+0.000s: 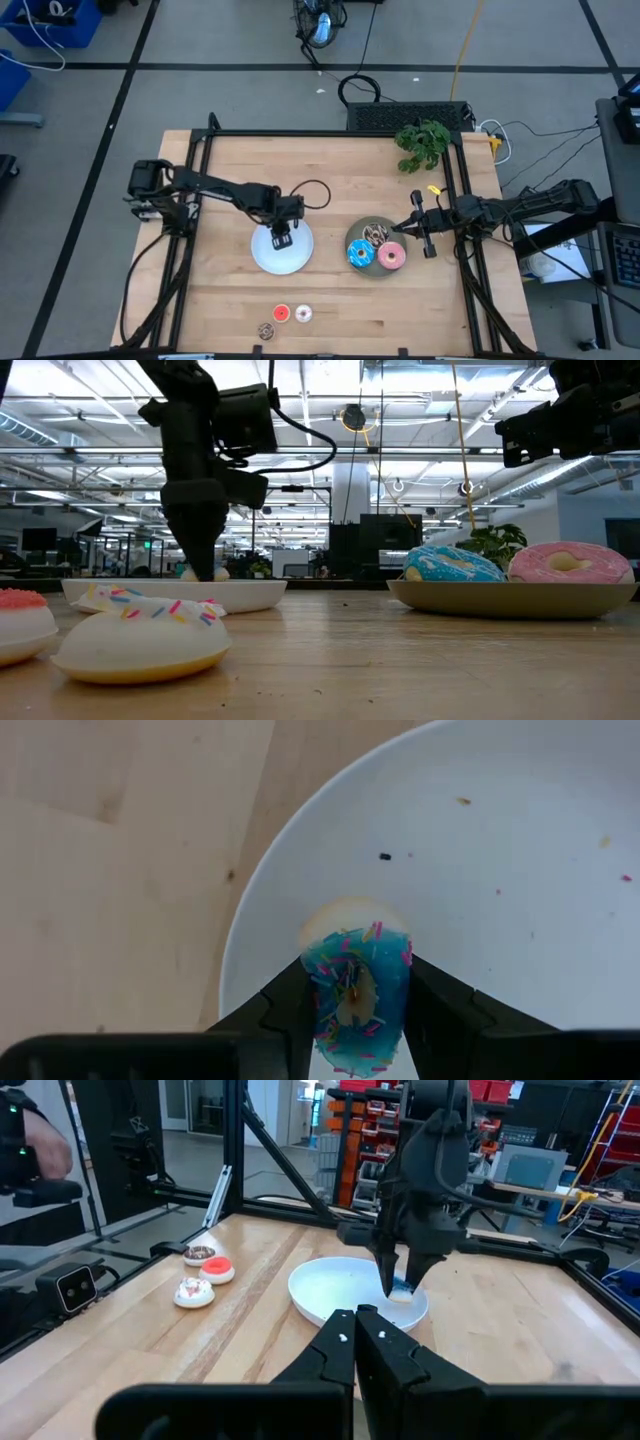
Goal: Pick & Place donuts
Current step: Put the small blue donut on the white plate, then put the small orange donut on the white plate
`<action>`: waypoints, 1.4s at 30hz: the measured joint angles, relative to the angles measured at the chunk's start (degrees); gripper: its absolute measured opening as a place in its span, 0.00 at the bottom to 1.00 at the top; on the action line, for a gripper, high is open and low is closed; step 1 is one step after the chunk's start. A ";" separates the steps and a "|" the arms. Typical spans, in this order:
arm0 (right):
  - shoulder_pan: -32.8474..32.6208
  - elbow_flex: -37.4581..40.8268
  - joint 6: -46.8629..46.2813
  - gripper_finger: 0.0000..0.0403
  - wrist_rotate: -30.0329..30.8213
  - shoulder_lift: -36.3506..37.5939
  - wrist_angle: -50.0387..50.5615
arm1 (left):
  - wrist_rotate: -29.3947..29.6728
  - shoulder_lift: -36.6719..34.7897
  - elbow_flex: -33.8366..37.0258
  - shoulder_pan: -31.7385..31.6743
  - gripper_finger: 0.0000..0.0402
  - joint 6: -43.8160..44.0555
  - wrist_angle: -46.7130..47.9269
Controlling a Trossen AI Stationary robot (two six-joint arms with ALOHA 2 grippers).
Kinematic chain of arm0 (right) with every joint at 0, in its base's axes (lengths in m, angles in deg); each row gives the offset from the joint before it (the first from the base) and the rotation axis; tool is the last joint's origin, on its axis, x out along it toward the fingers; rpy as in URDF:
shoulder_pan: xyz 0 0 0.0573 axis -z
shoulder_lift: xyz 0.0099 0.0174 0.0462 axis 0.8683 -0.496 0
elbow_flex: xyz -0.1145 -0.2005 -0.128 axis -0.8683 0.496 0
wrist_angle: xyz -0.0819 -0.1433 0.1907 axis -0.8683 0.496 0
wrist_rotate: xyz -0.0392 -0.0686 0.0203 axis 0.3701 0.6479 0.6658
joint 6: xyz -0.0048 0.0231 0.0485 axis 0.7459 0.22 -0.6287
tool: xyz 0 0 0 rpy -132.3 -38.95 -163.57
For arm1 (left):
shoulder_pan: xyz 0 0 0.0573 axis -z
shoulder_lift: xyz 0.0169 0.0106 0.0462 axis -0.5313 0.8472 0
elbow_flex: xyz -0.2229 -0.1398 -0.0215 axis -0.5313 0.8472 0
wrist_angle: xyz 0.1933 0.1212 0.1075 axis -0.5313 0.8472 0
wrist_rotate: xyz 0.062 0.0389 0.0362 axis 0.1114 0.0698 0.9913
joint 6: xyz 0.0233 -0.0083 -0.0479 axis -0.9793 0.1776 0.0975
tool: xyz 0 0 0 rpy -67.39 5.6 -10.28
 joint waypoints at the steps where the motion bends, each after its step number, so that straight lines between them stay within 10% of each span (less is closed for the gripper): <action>1: 0.00 0.00 0.00 0.00 0.00 0.00 0.01 | 0.05 0.00 0.00 0.15 0.33 -0.54 -0.02; 31: 0.00 0.00 0.00 0.00 -0.01 0.01 0.06 | 8.12 -0.70 -0.03 5.31 0.84 -6.97 -0.01; 42: 0.00 0.00 0.00 0.00 -0.02 0.00 0.08 | 7.94 -1.85 -18.30 13.33 0.77 -2.76 14.70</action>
